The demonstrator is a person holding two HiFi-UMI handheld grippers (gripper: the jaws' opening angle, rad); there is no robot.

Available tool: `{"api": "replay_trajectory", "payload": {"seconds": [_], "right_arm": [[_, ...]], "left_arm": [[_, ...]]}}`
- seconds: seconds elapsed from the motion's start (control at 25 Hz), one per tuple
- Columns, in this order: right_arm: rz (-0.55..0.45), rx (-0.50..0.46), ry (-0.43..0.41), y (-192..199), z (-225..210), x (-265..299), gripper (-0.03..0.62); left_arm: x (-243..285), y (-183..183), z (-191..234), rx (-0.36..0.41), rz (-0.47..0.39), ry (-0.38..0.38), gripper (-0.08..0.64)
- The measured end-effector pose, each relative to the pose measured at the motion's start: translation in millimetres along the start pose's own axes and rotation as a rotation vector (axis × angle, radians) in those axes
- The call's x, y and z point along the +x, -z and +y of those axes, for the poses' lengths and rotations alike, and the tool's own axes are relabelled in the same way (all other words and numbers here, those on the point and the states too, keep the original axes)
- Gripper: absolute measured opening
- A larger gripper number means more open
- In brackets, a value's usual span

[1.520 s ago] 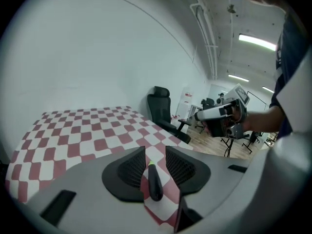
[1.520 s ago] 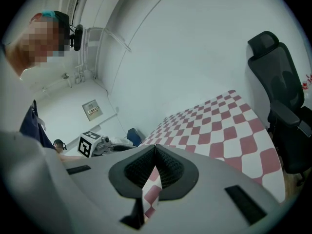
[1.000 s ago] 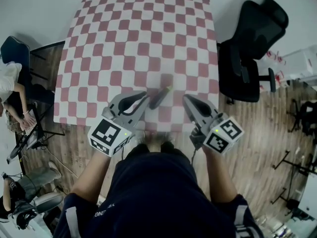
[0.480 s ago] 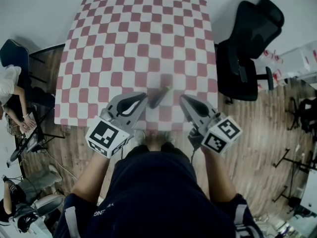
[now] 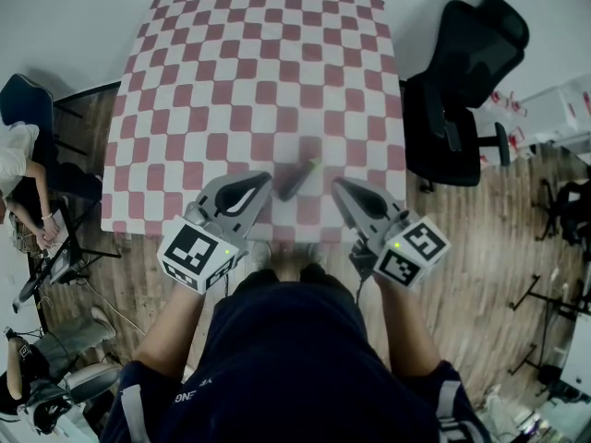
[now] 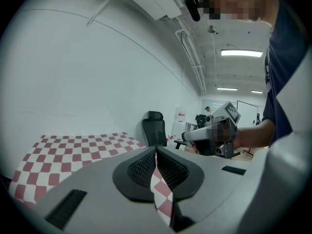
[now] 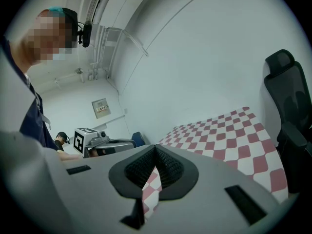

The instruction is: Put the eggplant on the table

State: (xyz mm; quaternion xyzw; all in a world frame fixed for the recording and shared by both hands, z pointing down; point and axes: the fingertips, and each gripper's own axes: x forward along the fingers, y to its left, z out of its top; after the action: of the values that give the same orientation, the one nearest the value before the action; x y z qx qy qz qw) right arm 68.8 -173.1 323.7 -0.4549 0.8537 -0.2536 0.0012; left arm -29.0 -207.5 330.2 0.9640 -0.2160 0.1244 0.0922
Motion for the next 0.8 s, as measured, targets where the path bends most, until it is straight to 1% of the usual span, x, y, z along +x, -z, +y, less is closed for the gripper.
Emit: {"api": "replay_trajectory", "payload": {"seconds": [0.8], "right_arm": [[0.011,-0.007,-0.001,1.7,-3.8,-0.9,0.015]], "left_arm": [[7.1,3.0,0.3,-0.010,0.007,0.003,0.031]]}}
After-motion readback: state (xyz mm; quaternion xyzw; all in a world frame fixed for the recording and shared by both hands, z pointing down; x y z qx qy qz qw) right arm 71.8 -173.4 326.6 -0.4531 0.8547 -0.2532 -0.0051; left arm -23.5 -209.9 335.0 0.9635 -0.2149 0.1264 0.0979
